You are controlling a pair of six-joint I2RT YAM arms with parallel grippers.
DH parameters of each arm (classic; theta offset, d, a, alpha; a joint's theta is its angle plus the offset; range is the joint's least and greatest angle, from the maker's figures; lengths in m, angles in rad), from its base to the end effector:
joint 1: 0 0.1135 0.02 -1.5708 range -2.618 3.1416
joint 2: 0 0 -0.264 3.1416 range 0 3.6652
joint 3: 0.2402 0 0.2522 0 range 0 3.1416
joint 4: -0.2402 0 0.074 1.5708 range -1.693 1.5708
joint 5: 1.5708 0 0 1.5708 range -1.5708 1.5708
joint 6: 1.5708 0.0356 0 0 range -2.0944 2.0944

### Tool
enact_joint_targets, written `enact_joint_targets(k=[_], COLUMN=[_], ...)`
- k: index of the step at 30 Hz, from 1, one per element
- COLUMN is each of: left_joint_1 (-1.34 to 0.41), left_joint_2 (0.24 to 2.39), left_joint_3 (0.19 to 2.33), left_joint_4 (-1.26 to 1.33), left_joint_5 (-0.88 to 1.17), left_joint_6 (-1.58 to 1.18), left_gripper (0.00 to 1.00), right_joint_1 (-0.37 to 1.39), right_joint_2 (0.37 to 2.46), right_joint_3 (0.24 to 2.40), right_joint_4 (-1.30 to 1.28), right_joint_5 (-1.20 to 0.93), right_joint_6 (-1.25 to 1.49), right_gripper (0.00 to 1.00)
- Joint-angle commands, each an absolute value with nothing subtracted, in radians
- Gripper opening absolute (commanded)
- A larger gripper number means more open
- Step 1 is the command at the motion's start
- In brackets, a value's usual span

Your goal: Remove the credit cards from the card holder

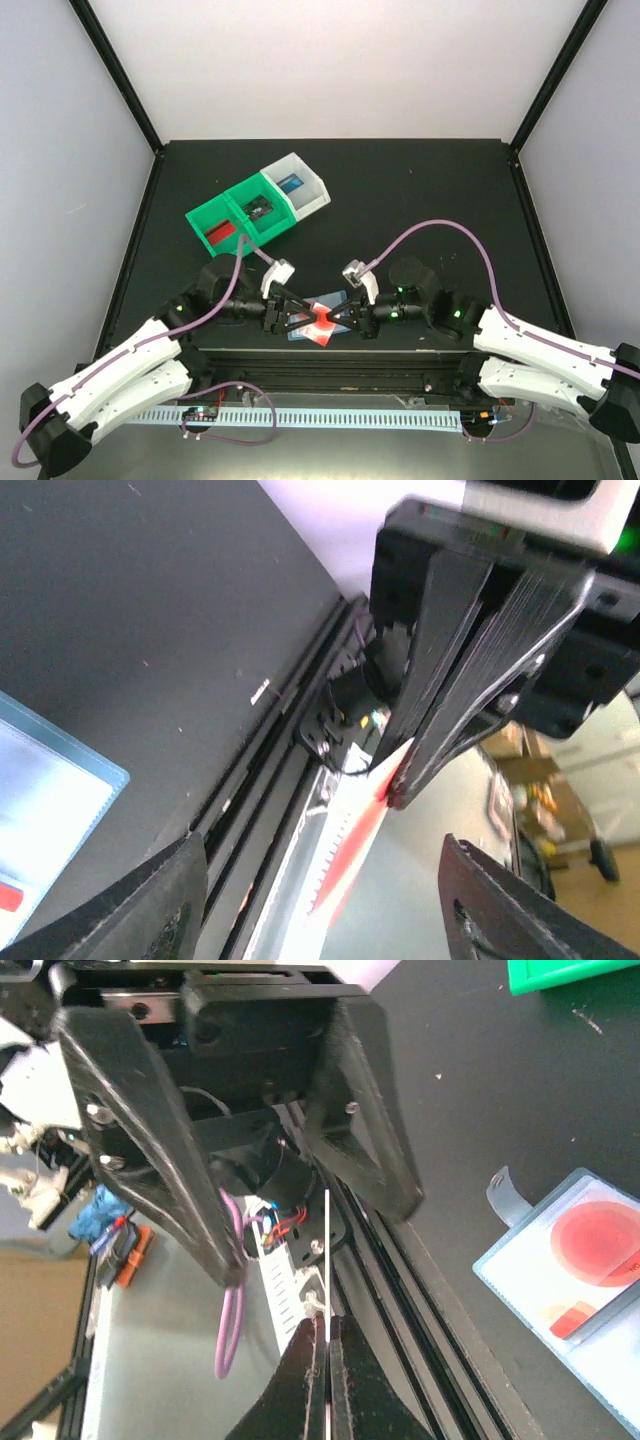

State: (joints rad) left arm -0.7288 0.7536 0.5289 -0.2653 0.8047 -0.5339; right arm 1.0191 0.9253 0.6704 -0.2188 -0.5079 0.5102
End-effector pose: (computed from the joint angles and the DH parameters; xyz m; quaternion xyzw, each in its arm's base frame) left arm 0.1073 -0.1302 0.2516 0.2773 0.7657 -0.5505 0.1839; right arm 0.0937 0.1853 0.2727 -0.3347 0.7663 0.5041 0.2158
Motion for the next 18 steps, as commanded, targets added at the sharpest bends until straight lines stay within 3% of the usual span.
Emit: enact_joint_targets(k=[1,10,18], left_joint_1=[-0.729,-0.729,-0.729], left_joint_2=[0.642,0.369,0.330], left_joint_3=[0.565,0.479,0.370], left_joint_4=[-0.252,-0.199,0.047], left_joint_5=[0.612,0.362,0.381], left_joint_6=[-0.667,-0.898,-1.038], left_gripper=[0.67,0.71,0.59], right_joint_1=[1.012,1.012,1.012], right_joint_2=[0.867,0.826,0.870], right_joint_3=[0.618,0.553,0.514], right_joint_4=[0.000,0.281,0.450], right_joint_5=[-0.430,-0.333,-0.207], right_joint_6=[0.677,0.928,1.100], right_gripper=[0.01,0.01,0.01])
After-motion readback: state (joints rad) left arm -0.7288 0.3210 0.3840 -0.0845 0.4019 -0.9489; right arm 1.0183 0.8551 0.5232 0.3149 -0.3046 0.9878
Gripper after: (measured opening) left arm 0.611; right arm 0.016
